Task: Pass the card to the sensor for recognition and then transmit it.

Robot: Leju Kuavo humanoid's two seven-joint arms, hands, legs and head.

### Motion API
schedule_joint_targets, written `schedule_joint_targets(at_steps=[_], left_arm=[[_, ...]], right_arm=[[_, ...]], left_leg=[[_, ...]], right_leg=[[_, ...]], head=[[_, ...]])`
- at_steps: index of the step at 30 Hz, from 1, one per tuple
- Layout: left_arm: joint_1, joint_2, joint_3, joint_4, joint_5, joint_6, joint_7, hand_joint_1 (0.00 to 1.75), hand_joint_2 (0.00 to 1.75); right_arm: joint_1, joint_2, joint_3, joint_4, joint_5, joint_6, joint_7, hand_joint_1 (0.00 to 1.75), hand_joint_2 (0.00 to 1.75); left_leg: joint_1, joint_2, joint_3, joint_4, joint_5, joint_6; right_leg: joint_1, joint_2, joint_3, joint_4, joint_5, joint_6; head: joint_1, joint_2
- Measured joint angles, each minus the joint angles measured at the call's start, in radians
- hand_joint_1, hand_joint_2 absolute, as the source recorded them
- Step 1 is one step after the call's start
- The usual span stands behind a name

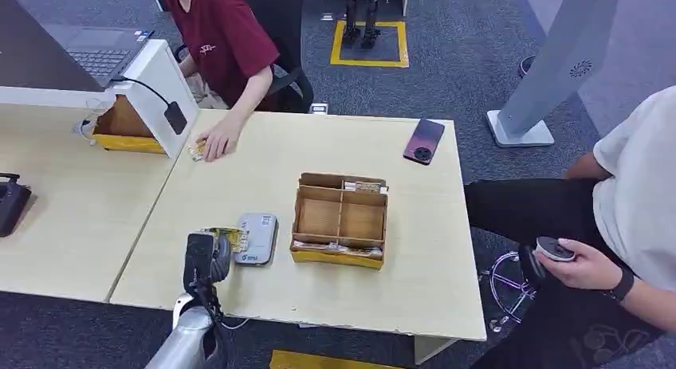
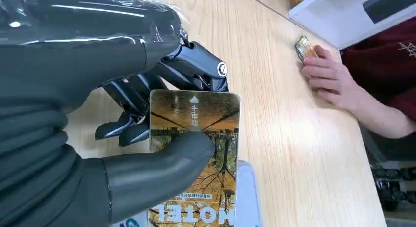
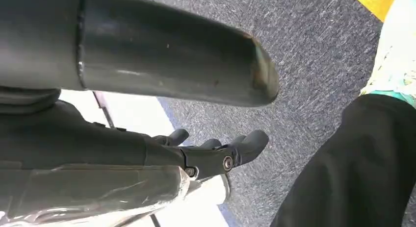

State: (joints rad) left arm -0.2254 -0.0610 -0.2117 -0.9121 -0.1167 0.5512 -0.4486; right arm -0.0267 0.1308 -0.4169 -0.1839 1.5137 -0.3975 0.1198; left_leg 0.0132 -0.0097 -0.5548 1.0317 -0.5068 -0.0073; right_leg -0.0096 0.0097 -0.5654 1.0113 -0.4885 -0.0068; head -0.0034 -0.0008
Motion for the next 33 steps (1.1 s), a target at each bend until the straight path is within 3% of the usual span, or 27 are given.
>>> schedule_joint_targets(at_steps=[11,17,28,33], left_arm=[[0.02,-0.016,-0.005,-0.046,-0.002,-0.019,0.029,1.75,1.75],[0.017,-0.032,-0.011,-0.048,-0.026,0.013,0.028,1.75,1.75],[0.004,-0.053,-0.031,-0.021,-0.021,0.003,0.029,1.75,1.75],[-0.007,-0.06,-0.046,0.005,-0.042,0.035,0.027,1.75,1.75]], right_arm=[[0.0,0.0,0.005,0.0,0.0,0.0,0.0,0.0,0.0],[-0.001,0.0,0.015,0.0,0.0,0.001,0.0,0.0,0.0],[-0.002,0.0,0.019,0.0,0.0,0.001,0.003,0.0,0.0],[-0.002,0.0,0.029,0.0,0.0,0.001,0.003,0.0,0.0]], left_leg=[[0.0,0.0,0.0,0.0,0.0,0.0],[0.0,0.0,0.0,0.0,0.0,0.0],[0.0,0.0,0.0,0.0,0.0,0.0],[0.0,0.0,0.0,0.0,0.0,0.0]], right_leg=[[0.0,0.0,0.0,0.0,0.0,0.0],[0.0,0.0,0.0,0.0,0.0,0.0],[0.0,0.0,0.0,0.0,0.0,0.0],[0.0,0.0,0.0,0.0,0.0,0.0]], head=[[0.0,0.0],[0.0,0.0],[0.0,0.0],[0.0,0.0]])
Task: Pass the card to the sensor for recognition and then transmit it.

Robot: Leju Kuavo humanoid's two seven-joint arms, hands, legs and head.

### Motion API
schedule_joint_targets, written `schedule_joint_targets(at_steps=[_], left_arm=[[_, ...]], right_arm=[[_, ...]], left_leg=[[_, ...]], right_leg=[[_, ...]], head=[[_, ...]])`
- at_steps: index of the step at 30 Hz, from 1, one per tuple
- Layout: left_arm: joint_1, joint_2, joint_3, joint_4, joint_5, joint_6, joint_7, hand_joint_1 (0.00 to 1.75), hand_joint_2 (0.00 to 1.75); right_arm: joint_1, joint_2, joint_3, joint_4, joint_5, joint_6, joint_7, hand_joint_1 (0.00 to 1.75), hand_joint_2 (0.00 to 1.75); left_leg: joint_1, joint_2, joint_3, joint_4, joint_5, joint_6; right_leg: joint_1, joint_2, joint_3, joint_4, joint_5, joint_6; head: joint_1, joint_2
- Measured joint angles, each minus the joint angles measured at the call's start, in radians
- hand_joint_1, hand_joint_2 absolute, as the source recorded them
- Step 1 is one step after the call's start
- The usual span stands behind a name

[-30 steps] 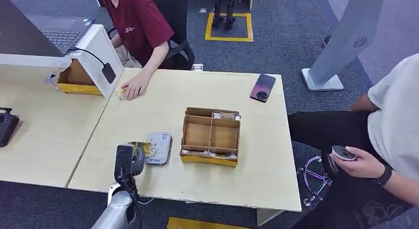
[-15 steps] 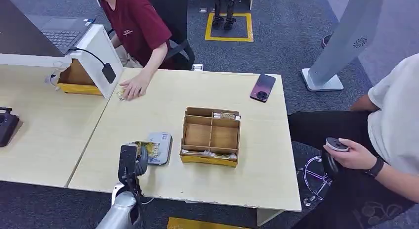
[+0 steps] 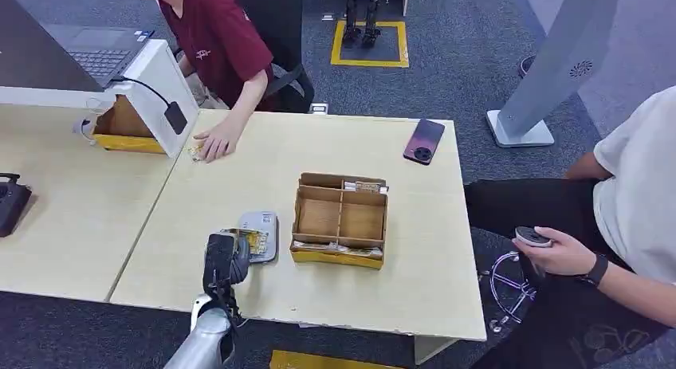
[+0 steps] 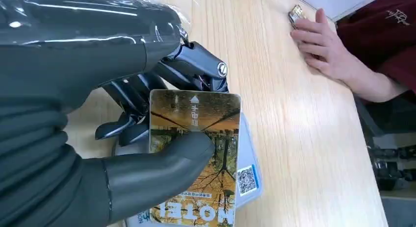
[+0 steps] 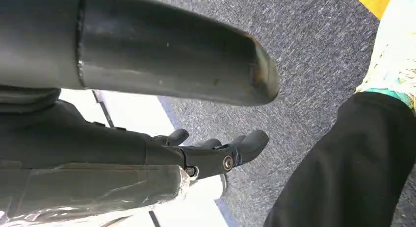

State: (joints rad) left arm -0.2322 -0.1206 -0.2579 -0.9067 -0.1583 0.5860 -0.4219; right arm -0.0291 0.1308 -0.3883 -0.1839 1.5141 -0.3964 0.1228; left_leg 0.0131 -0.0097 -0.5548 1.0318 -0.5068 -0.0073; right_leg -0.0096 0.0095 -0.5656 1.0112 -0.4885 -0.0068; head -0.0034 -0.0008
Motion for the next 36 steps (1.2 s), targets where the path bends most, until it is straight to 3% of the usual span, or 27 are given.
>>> schedule_joint_targets(at_steps=[21,36], left_arm=[[-0.048,-0.001,-0.003,0.139,-0.009,0.039,-0.022,1.75,1.75],[-0.052,-0.006,-0.003,0.164,-0.018,0.031,-0.031,1.75,1.75]], right_arm=[[-0.002,0.0,0.035,0.0,0.0,0.001,0.0,0.0,0.0],[-0.002,0.0,0.043,0.0,0.0,0.0,0.004,0.0,0.0]], left_leg=[[0.0,0.0,0.0,0.0,0.0,0.0],[0.0,0.0,0.001,0.0,0.0,0.0]], right_leg=[[0.0,0.0,0.001,0.0,0.0,0.0],[0.0,0.0,0.001,0.0,0.0,0.0]], head=[[0.0,0.0],[0.0,0.0]])
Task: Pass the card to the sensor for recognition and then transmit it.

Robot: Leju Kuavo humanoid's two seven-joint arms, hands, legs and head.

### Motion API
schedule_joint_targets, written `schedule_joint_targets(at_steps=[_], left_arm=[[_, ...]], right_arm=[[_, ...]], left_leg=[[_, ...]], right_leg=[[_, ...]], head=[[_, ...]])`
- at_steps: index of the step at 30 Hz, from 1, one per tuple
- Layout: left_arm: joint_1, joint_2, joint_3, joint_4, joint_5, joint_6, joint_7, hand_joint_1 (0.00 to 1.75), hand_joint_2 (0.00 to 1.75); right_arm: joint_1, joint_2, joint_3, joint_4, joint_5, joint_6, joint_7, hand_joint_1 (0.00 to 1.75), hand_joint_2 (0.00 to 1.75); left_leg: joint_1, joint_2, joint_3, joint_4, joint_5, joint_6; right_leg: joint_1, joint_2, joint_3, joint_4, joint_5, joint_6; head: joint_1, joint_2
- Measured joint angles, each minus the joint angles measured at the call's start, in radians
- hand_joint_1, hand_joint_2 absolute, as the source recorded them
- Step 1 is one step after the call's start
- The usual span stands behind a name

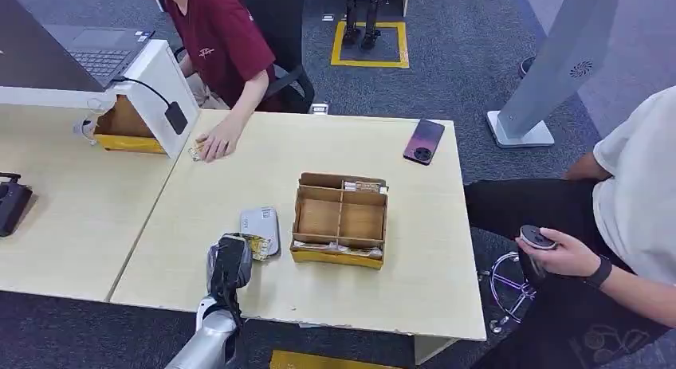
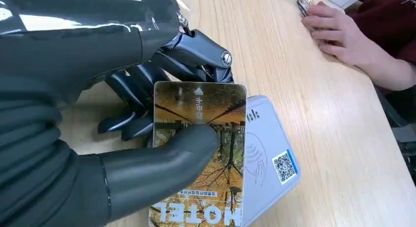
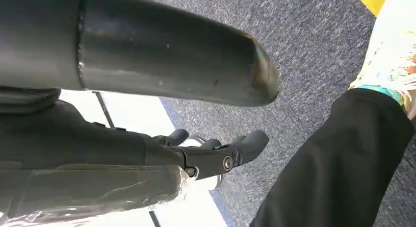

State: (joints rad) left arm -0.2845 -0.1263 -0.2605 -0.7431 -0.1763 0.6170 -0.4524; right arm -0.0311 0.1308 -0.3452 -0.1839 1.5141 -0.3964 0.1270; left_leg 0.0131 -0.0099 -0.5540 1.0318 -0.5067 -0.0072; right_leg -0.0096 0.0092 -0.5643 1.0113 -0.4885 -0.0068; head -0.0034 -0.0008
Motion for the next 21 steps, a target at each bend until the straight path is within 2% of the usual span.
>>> schedule_joint_targets(at_steps=[3,6,9,12,16,21], left_arm=[[0.001,0.0,0.0,0.0,0.028,-0.034,-0.013,1.75,1.75],[0.014,0.0,0.001,-0.035,0.096,-0.109,-0.02,1.75,1.75],[0.036,0.001,0.002,-0.092,0.174,-0.196,-0.004,1.75,1.75],[0.072,0.004,0.003,-0.176,0.246,-0.251,0.003,1.75,1.75],[0.121,0.011,0.003,-0.298,0.293,-0.269,-0.012,1.75,1.75],[0.146,0.02,0.003,-0.432,0.289,-0.226,-0.03,1.75,1.75]], right_arm=[[0.0,0.0,0.001,0.0,0.0,-0.002,0.0,0.0,0.0],[0.0,0.0,0.002,0.0,0.0,-0.005,-0.002,0.0,0.0],[0.001,0.0,0.002,0.0,0.0,-0.01,-0.005,0.0,0.0],[0.002,0.0,0.002,0.0,-0.001,-0.016,-0.006,0.0,0.0],[0.003,0.0,0.002,0.0,-0.001,-0.018,-0.011,0.0,0.0],[0.003,0.0,0.003,0.0,0.0,-0.018,-0.011,0.0,0.0]], left_leg=[[0.0,0.0,0.0,0.0,0.0,0.0],[0.0,-0.001,0.0,0.0,0.0,0.0],[0.0,-0.001,0.0,0.0,0.0,0.0],[0.0,0.0,0.0,0.0,0.0,0.0],[0.0,0.0,-0.001,0.0,0.0,0.0],[0.0,-0.001,-0.001,0.0,0.0,0.0]], right_leg=[[0.0,0.0,0.0,0.0,0.0,0.0],[0.0,0.0,0.0,0.0,0.0,0.0],[0.0,0.0,0.0,0.0,0.0,0.0],[0.0,0.0,0.0,0.0,0.0,0.0],[0.0,0.0,0.0,0.0,0.0,0.0],[0.0,0.0,0.0,0.0,0.0,0.0]], head=[[0.0,0.0],[0.0,0.0],[0.0,0.0],[0.0,0.0],[0.0,0.0],[0.0,0.0]])
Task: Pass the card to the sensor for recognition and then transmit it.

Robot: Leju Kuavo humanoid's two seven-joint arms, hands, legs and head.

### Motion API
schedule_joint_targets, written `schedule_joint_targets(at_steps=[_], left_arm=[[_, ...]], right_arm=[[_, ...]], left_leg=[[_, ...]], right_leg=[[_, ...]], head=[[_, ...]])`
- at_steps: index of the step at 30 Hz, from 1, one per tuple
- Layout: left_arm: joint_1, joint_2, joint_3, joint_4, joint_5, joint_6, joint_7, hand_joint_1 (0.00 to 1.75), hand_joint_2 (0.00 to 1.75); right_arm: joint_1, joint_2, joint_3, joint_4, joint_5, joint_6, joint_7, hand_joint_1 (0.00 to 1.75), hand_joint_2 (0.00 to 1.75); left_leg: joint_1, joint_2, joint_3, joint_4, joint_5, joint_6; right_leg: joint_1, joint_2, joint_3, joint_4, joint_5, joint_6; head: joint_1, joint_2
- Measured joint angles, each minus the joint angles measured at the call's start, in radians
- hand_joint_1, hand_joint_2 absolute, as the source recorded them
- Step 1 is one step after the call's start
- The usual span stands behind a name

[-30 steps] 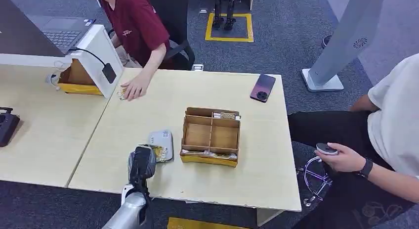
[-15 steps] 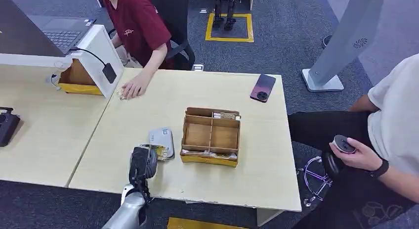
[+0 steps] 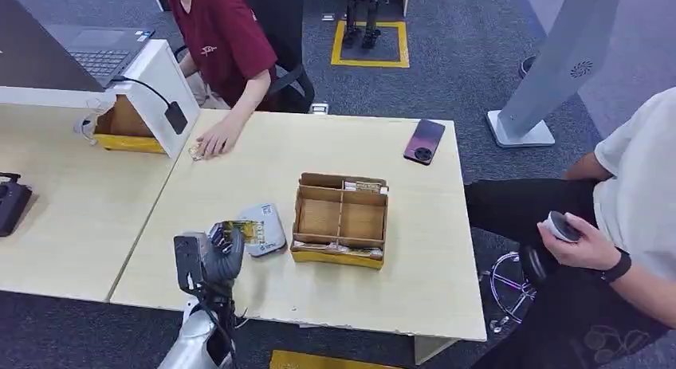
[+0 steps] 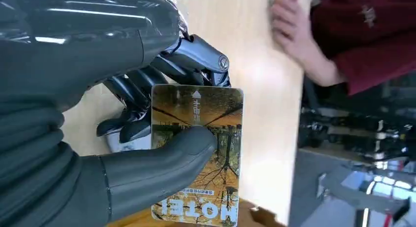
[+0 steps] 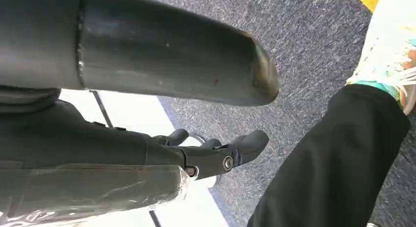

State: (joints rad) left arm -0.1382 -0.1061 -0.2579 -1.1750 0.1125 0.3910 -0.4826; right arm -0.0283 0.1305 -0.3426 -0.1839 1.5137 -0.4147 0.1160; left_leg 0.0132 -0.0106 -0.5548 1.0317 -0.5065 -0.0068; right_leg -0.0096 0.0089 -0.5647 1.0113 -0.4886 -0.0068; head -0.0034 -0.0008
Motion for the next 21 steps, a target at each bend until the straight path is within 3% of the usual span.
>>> schedule_joint_targets(at_steps=[10,14,18,20,21], left_arm=[[0.003,0.011,0.002,-0.061,-0.012,0.02,-0.013,1.75,1.75],[-0.003,0.015,0.004,-0.061,-0.053,0.06,-0.04,1.75,1.75],[-0.071,0.016,0.014,-0.007,-0.194,0.204,-0.075,1.75,1.75],[-0.13,0.021,0.026,0.05,-0.321,0.285,-0.099,1.75,1.75],[-0.165,0.021,0.048,0.089,-0.44,0.299,-0.111,1.75,1.75]], right_arm=[[0.0,0.0,0.005,0.0,0.0,0.0,0.0,0.0,0.0],[-0.001,0.0,0.015,0.0,0.0,0.0,-0.005,0.0,0.0],[-0.009,0.0,0.042,0.0,0.0,0.019,0.0,0.0,0.0],[-0.018,0.0,0.062,0.0,0.0,0.039,0.001,0.0,0.0],[-0.024,0.0,0.073,-0.001,0.0,0.048,0.0,0.0,0.0]], left_leg=[[0.0,0.0,0.0,0.0,0.0,0.0],[0.0,0.0,0.0,0.0,0.0,0.0],[0.0,-0.001,0.0,0.0,0.0,0.0],[0.0,-0.001,0.0,0.0,0.002,0.001],[0.0,-0.001,-0.001,0.0,0.003,0.0]], right_leg=[[0.0,0.0,0.0,0.0,0.0,0.0],[0.0,0.0,0.0,0.0,0.0,0.0],[0.0,-0.001,0.0,0.0,0.0,0.0],[0.0,-0.001,0.0,0.0,0.002,0.0],[0.0,-0.001,0.0,0.0,0.002,0.0]], head=[[0.0,0.0],[0.0,0.0],[0.0,0.0],[0.0,0.0],[0.0,0.0]])
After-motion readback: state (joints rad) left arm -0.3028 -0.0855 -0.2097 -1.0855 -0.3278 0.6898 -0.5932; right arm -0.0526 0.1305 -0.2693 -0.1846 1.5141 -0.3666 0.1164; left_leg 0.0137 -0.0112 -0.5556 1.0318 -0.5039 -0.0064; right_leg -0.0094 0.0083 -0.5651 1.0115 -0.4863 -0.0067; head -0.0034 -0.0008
